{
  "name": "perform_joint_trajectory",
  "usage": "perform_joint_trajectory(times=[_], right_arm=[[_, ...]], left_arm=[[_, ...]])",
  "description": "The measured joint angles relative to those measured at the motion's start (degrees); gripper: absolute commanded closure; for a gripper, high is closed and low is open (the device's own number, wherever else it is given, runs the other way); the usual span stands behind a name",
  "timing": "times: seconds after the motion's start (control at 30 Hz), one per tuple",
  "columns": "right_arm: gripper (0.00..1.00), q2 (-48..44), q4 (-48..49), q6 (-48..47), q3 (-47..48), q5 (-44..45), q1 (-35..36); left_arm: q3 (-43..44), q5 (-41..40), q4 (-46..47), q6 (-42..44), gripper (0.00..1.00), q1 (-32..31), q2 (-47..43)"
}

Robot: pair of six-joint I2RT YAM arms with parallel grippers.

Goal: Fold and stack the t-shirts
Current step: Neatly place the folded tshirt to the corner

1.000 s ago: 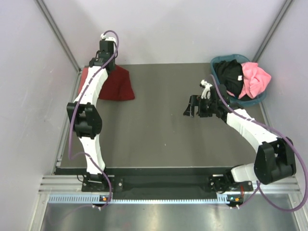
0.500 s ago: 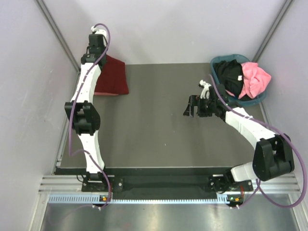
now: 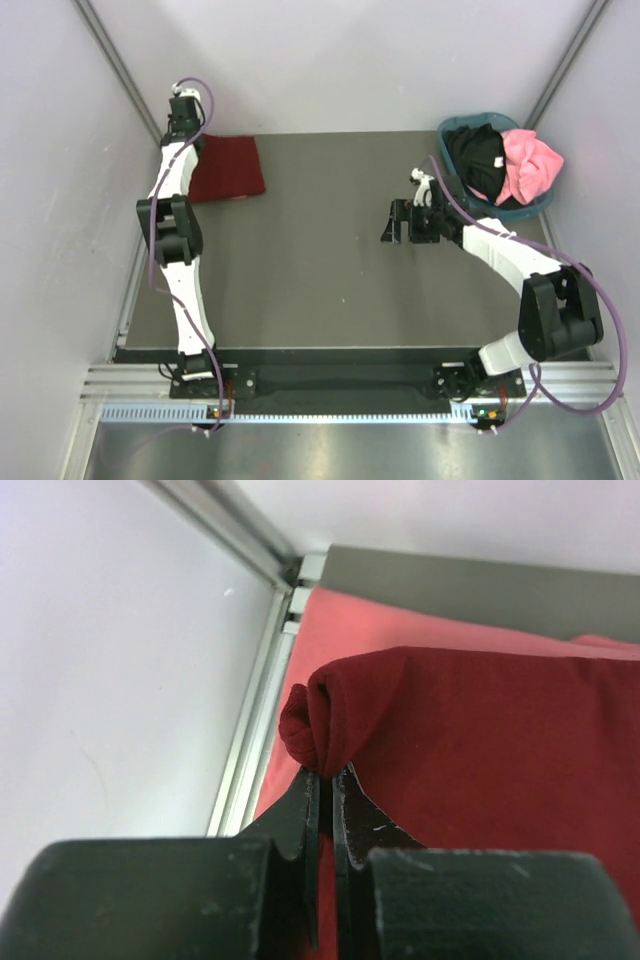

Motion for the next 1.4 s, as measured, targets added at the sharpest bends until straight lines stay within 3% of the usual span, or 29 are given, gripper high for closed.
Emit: perform_joint_trajectory(times=[0.5, 1.23, 1.37, 1.4], right_arm=[[0.09, 1.6, -0.2, -0.5, 0.8, 1.6, -0.3], [0.07, 1.7, 0.0, -0.8, 0.8, 1.6, -1.0], [0.07, 1.7, 0.3, -0.8, 0.7, 1.1, -1.3], [0.07, 1.7, 0.5, -0.8, 0.7, 1.0, -1.4]], left_arm=[[-1.8, -2.4, 13.2, 3.8, 1.00, 0.9, 3.9], [1.3, -1.5, 14.3, 6.2, 0.99, 1.5, 6.6], [2.3, -2.2, 14.4, 6.4, 0.93, 1.5, 7.1], [2.3, -2.4, 14.4, 6.5, 0.85, 1.5, 7.1]])
